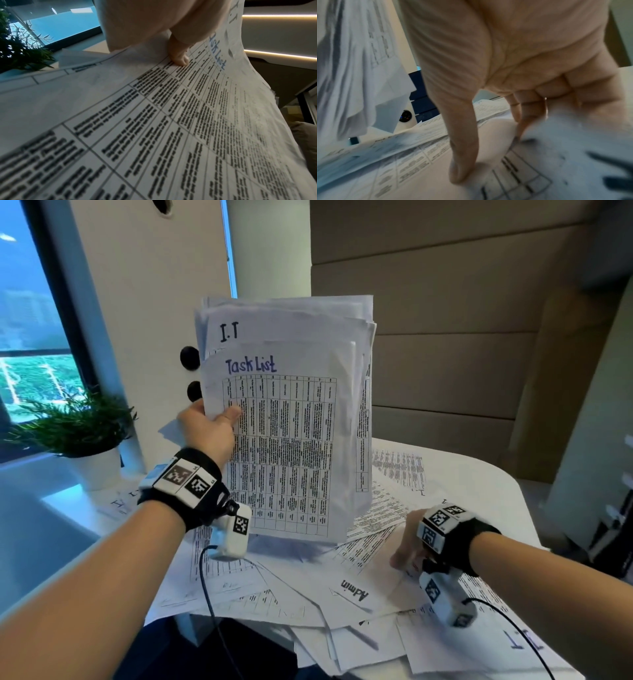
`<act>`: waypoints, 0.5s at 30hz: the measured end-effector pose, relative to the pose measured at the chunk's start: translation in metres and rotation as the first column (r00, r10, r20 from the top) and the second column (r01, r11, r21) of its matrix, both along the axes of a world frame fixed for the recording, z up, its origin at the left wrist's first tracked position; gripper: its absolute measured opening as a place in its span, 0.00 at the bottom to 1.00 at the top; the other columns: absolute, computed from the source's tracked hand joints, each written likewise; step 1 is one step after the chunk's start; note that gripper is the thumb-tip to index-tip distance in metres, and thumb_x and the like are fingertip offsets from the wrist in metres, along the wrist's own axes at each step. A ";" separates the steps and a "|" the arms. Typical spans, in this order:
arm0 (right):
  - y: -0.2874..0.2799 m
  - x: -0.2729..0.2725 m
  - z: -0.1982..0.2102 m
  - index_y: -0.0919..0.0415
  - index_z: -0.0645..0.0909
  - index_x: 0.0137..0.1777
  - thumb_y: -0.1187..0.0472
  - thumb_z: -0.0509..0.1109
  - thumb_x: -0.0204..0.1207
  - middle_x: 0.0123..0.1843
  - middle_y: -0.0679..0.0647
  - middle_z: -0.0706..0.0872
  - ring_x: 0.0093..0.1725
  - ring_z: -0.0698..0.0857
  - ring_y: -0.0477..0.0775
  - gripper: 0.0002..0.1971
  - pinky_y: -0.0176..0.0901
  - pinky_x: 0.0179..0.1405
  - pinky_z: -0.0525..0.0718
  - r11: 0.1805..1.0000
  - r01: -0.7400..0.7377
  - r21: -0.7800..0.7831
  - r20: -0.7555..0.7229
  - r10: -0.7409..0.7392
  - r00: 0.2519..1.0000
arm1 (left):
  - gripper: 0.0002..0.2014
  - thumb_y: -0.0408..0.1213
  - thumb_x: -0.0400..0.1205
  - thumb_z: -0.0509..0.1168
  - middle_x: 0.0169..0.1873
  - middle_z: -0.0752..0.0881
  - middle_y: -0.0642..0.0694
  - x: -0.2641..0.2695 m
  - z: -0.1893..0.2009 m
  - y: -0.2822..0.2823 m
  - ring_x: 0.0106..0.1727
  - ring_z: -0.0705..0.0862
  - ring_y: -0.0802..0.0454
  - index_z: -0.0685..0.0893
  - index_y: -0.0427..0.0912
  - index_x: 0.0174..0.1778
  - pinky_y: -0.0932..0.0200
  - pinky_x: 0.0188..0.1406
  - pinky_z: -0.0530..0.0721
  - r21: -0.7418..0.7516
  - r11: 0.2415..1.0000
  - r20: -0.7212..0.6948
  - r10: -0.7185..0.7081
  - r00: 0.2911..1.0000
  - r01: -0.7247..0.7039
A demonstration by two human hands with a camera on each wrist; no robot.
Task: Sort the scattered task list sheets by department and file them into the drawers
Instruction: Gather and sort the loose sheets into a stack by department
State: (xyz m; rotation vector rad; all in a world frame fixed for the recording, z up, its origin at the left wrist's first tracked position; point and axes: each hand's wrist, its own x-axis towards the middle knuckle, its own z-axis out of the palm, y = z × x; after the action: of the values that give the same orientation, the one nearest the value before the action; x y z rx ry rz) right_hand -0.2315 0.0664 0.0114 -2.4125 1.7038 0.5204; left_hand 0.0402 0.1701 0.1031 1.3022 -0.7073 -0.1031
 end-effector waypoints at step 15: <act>-0.036 -0.011 -0.018 0.57 0.80 0.35 0.52 0.78 0.67 0.50 0.52 0.89 0.52 0.88 0.58 0.11 0.51 0.56 0.87 0.995 0.077 -0.055 0.110 -0.071 0.991 | 0.13 0.31 0.79 0.70 0.45 0.84 0.48 0.004 -0.004 0.003 0.46 0.83 0.51 0.83 0.36 0.60 0.62 0.47 0.78 0.019 0.998 0.106 -0.059 0.993 0.058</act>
State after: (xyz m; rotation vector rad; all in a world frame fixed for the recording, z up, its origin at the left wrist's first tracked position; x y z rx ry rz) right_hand -0.2421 0.0304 -0.0065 -2.3590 1.7791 0.3268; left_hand 0.0438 0.1732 0.0990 1.3098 -0.8374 -0.0876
